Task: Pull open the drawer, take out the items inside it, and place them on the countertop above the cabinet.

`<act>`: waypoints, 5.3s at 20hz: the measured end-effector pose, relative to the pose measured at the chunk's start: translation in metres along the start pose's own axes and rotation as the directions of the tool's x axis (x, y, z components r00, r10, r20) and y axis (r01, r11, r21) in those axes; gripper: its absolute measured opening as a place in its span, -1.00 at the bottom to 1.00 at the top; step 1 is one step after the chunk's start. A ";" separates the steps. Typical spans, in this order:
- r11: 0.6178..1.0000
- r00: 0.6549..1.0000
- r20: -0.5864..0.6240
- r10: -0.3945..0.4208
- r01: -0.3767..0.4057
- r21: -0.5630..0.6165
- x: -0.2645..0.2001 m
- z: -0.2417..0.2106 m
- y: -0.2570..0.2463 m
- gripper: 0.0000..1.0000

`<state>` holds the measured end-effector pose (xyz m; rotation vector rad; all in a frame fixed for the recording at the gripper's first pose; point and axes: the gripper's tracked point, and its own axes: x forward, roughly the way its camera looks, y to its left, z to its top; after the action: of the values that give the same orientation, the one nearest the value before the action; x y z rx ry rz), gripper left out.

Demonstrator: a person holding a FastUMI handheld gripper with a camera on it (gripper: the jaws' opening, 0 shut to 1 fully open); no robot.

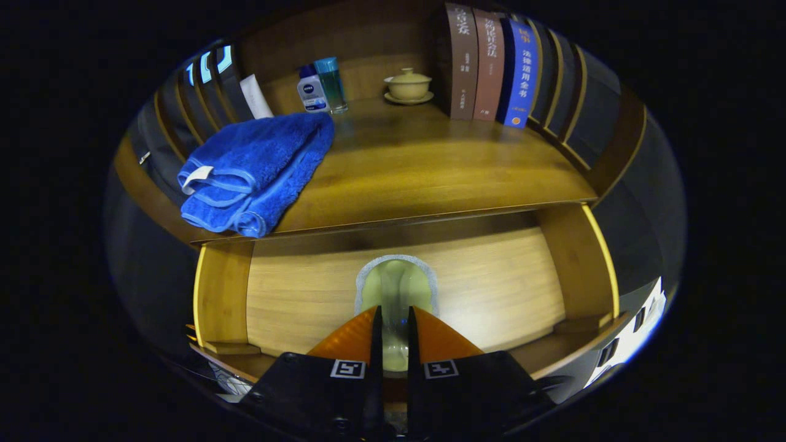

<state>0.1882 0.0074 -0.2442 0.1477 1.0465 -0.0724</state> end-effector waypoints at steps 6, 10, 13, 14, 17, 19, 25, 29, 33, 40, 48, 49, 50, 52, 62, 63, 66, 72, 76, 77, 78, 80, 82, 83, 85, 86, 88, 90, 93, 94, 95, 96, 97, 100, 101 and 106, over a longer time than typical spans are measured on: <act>1.000 0.997 0.080 -0.003 0.003 0.005 -0.037 0.043 0.003 -0.60; 1.000 0.998 0.063 0.010 -0.009 -0.011 -0.015 0.083 0.008 -0.60; 0.999 0.998 0.044 0.041 -0.040 -0.014 0.015 0.118 0.014 -0.60; 0.999 0.998 0.033 0.046 -0.046 -0.005 0.025 0.124 0.014 -0.60; 0.998 0.998 0.024 0.057 -0.058 0.018 0.045 0.148 0.014 -0.61; 0.997 0.997 0.024 0.072 -0.072 -0.007 0.054 0.162 0.016 -0.60; 0.992 0.997 -0.009 0.078 -0.078 -0.102 0.073 0.178 0.029 -0.61; 0.987 0.992 0.005 0.123 -0.121 -0.109 0.070 0.180 0.042 0.04; 0.977 0.989 0.061 0.138 -0.126 -0.172 0.056 0.180 0.049 0.91; 0.987 0.943 0.291 0.161 -0.146 -0.072 -0.007 0.159 0.057 1.00; 0.992 0.723 0.686 0.086 0.004 -0.129 -0.129 0.103 0.023 1.00; 0.990 0.678 0.730 0.082 0.028 -0.137 -0.144 0.096 0.021 1.00; 0.988 0.644 0.760 0.093 0.036 -0.152 -0.156 0.081 0.022 0.99; 0.988 0.600 0.795 0.089 0.050 -0.149 -0.166 0.059 0.016 0.98; 0.985 0.521 0.844 0.124 0.035 -0.166 -0.131 -0.041 0.012 0.97; 0.984 0.523 0.842 0.135 0.031 -0.177 -0.121 -0.051 0.014 0.97; 0.984 0.543 0.826 0.154 -0.006 -0.180 -0.092 -0.081 0.017 0.97; 0.983 0.600 0.790 0.129 0.026 -0.179 -0.039 -0.115 0.002 0.97; 0.989 0.624 0.775 0.101 0.021 -0.145 -0.018 -0.119 -0.007 0.97; 0.990 0.631 0.770 0.094 0.023 -0.139 -0.013 -0.119 -0.010 0.98; 0.991 0.638 0.765 0.092 0.021 -0.136 -0.009 -0.119 -0.012 0.97; 0.990 0.654 0.751 0.090 0.021 -0.136 -0.004 -0.122 -0.012 0.97; 0.990 0.647 0.757 0.089 0.023 -0.136 -0.001 -0.118 -0.013 0.97; 0.990 0.649 0.756 0.089 0.025 -0.138 -0.003 -0.119 -0.013 0.98; 0.990 0.653 0.752 0.088 0.029 -0.141 -0.003 -0.119 -0.013 0.97; 0.989 0.653 0.752 0.089 0.029 -0.142 -0.003 -0.117 -0.012 0.97; 0.989 0.658 0.747 0.092 0.027 -0.146 -0.001 -0.114 -0.013 0.99; 0.988 0.665 0.740 0.096 0.023 -0.149 0.005 -0.106 -0.012 1.00; 0.987 0.672 0.734 0.097 0.028 -0.156 0.015 -0.090 -0.010 1.00; 0.987 0.669 0.737 0.099 0.029 -0.159 0.016 -0.084 -0.009 1.00; 0.986 0.662 0.742 0.101 0.030 -0.161 0.017 -0.075 -0.008 1.00; 0.986 0.684 0.723 0.099 0.031 -0.164 0.026 -0.073 -0.008 1.00; 0.986 0.676 0.730 0.100 0.033 -0.166 0.024 -0.067 -0.011 1.00; 0.986 0.681 0.726 0.095 0.034 -0.161 0.037 -0.051 -0.003 1.00; 0.986 0.682 0.725 0.095 0.034 -0.161 0.042 -0.045 -0.002 1.00; 0.987 0.690 0.718 0.094 0.031 -0.160 0.062 -0.019 0.002 1.00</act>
<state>0.2025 0.0130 -0.3070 -0.0189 0.2387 -0.0095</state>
